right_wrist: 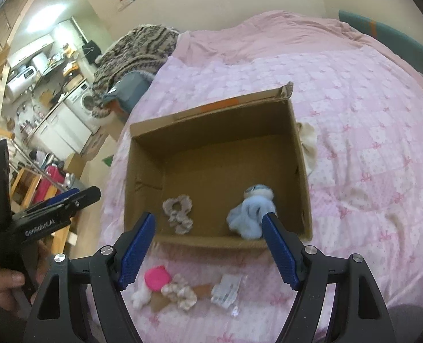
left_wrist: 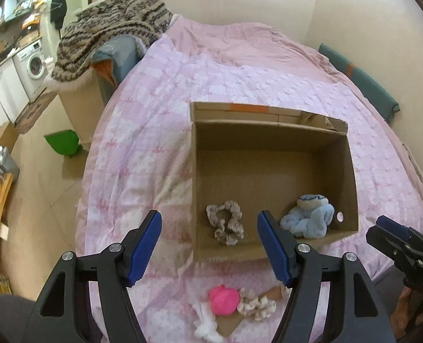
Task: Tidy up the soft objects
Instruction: 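Open both tools to drop the scrunchie and plush into the box, then grasp the barcode plastic bag with the right tool while the left tool grasps the white cloth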
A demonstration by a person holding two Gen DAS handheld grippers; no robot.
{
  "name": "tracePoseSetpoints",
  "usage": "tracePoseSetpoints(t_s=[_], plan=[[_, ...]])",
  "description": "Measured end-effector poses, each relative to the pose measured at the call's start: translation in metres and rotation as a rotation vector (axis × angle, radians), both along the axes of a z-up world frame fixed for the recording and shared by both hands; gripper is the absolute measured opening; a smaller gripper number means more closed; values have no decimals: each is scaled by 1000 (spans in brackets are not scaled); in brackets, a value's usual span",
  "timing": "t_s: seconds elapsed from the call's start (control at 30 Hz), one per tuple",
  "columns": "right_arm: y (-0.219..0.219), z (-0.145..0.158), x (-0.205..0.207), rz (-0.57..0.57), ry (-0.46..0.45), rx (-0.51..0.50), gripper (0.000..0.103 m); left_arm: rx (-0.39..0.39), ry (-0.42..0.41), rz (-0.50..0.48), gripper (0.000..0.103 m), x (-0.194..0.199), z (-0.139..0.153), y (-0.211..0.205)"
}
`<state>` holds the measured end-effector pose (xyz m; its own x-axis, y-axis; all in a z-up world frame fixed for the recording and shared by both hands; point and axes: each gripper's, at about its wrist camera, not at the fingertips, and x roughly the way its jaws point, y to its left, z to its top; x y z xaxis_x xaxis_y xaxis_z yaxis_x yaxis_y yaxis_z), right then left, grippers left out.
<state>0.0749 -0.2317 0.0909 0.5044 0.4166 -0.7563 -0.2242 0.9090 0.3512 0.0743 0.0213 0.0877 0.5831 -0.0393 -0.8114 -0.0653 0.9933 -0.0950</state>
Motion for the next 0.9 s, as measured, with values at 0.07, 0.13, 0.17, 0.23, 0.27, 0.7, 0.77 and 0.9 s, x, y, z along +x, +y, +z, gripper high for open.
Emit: tracePoseSetpoints(t_s=[0.07,0.13,0.17,0.23,0.27,0.7,0.77,0.9], plan=[[1,-3,-6,6,13,-9,82,-18,6,14,67,-8,-3,6],[1,-9,-10,9,33,-10,82,-34,20,27,67,-16,-8,11],[1,-13,-13,9,43,-14,82,-37,25,30,67,-17,-10,12],[1,-20,-14,9,67,-14,82,-35,42,43,67,-22,-19,14],[1,-24,-14,10,81,-11,82,-35,47,46,67,-23,-23,15],[5,-72,-10,5,204,-52,82,-19,131,70,67,-26,-67,17],[4,-78,-10,2,215,-64,82,-9,127,74,67,-25,-69,18],[-6,-87,-8,-29,240,-60,81,-8,130,101,67,-26,-70,27]])
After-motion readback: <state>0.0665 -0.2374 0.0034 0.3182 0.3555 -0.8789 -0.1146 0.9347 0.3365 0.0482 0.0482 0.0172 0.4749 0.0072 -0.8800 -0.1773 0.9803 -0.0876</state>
